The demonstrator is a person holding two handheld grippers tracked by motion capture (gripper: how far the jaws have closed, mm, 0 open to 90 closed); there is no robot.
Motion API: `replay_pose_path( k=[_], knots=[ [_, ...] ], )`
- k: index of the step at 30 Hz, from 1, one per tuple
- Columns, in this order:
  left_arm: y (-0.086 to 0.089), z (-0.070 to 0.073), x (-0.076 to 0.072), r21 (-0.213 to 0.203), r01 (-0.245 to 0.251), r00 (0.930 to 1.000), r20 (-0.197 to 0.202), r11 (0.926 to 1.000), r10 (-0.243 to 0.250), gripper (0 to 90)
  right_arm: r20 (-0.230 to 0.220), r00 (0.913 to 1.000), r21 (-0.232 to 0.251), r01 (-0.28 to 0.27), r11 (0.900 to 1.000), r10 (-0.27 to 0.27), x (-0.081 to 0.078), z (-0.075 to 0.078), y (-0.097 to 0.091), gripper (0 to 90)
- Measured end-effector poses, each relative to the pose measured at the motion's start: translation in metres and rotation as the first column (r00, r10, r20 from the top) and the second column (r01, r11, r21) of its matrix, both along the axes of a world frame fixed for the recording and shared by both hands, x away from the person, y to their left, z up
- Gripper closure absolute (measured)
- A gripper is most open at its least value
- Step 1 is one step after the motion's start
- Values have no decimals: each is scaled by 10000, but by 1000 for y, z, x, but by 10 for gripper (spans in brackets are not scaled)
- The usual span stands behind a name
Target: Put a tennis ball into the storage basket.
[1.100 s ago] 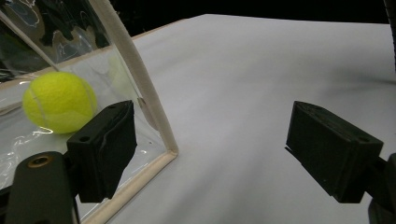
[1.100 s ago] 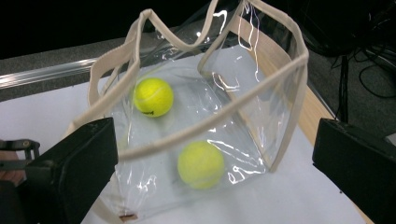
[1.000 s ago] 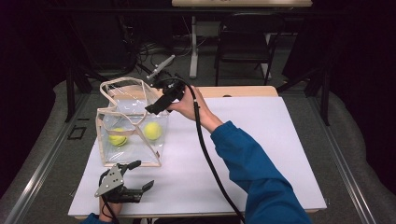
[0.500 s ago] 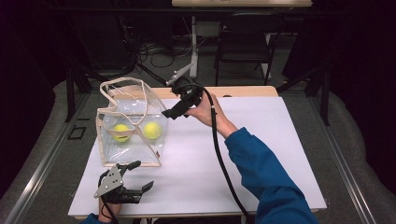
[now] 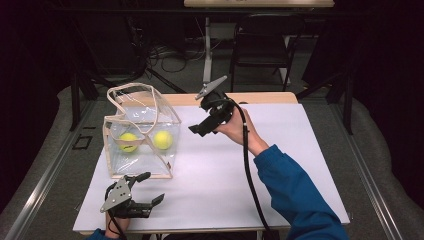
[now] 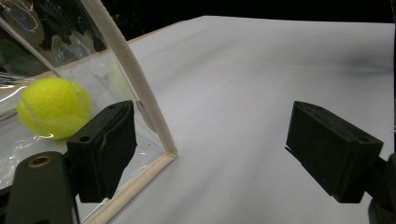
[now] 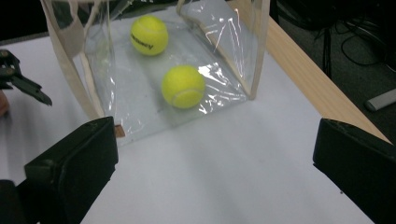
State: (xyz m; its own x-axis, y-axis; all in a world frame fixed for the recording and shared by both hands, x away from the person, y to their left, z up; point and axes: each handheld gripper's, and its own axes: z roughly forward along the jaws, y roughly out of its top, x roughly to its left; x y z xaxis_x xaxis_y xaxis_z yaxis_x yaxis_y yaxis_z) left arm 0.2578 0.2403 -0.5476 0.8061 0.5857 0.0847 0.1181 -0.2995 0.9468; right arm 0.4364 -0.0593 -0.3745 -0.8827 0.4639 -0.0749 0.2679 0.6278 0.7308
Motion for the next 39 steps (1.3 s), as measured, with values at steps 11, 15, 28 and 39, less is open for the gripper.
replay_pose_path(
  k=[11, 15, 28, 39],
  knots=[
    [-1, -1, 1, 14, -54, 10000, -37, 10000, 54, 161, -278, 9991, -276, 297, 9992, -305, -13, -35, -31, 0],
    [-1, -1, 0, 81, -73, 10000, -22, 9999, 73, 161, -312, 9988, -213, 371, 9991, -378, -19, -48, -41, 0],
    [0, -1, 0, 104, -116, 9999, -16, 9999, 116, 160, -327, 9961, -78, 820, 9966, -823, -42, -80, -77, 0],
    [0, 0, 0, 108, -154, 9999, 29, 9998, 153, 161, -198, 9930, -18, 1161, 9932, -1161, -61, -98, -102, 0]
  ],
)
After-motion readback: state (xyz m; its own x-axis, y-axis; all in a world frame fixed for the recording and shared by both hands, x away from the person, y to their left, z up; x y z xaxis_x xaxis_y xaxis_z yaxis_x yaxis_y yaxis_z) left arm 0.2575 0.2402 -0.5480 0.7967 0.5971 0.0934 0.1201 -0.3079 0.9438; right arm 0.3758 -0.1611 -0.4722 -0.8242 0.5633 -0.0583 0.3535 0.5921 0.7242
